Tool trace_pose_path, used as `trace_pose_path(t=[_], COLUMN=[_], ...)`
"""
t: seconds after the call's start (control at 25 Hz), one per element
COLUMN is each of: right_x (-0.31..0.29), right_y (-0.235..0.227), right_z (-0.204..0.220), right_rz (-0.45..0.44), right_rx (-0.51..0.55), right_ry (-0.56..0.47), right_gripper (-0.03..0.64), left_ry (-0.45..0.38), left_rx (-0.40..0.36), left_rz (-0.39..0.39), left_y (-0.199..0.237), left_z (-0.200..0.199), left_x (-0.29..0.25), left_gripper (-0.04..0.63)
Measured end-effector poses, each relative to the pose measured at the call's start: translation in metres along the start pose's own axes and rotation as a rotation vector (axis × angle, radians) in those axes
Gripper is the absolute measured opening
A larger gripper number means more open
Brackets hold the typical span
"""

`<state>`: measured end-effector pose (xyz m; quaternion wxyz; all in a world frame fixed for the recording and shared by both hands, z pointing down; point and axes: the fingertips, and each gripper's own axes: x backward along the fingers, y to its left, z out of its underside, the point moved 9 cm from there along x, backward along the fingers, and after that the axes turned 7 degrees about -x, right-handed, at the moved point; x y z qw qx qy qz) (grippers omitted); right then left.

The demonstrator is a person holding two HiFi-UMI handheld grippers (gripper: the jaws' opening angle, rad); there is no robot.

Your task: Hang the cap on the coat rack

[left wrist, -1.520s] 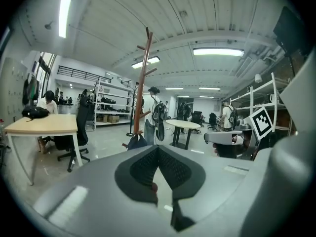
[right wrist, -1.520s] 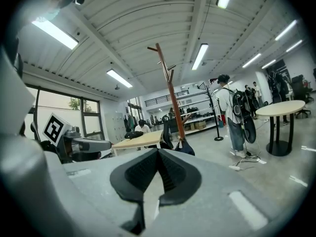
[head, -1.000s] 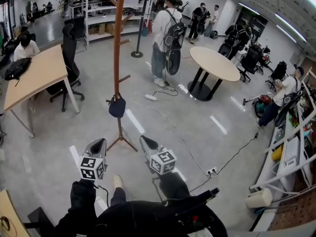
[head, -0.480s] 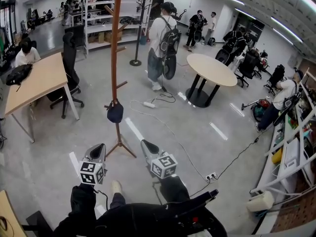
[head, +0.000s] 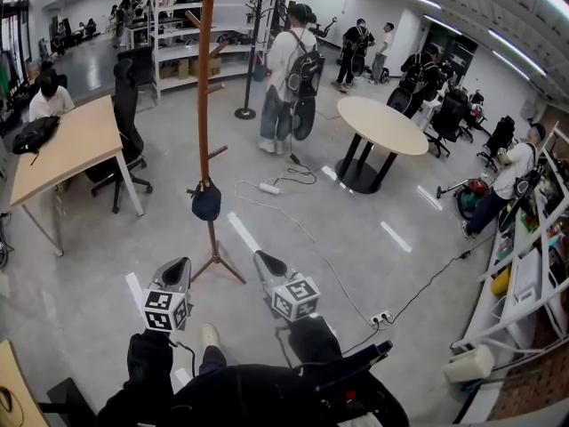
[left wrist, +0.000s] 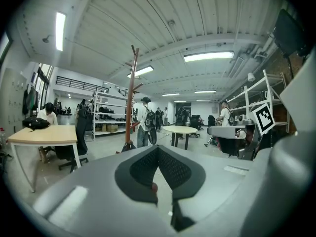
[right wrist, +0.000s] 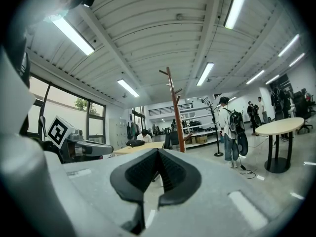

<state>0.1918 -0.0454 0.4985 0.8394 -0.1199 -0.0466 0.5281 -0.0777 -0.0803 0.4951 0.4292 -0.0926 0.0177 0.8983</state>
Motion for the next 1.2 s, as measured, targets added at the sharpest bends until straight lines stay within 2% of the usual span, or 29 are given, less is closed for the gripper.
trace_pose_path(t=[0.56, 1.2], right_x=[-0.012, -0.015], right_y=[0.008, 0.001], right_z=[0.001, 0.004], right_rz=[-0.057, -0.064], right_rx=[0.004, -0.006], right_ry=[0.002, 0.003], right_gripper=[0.002, 0.002], left_ry=[0.004, 0.013], left_rx=[-0.008, -0.025], left_rz=[-0.003, 0.006], left_y=[-0.001, -0.003], left_z=[-0.006, -0.008], left_x=[0.001, -0.010], left_gripper=[0.000, 0.000])
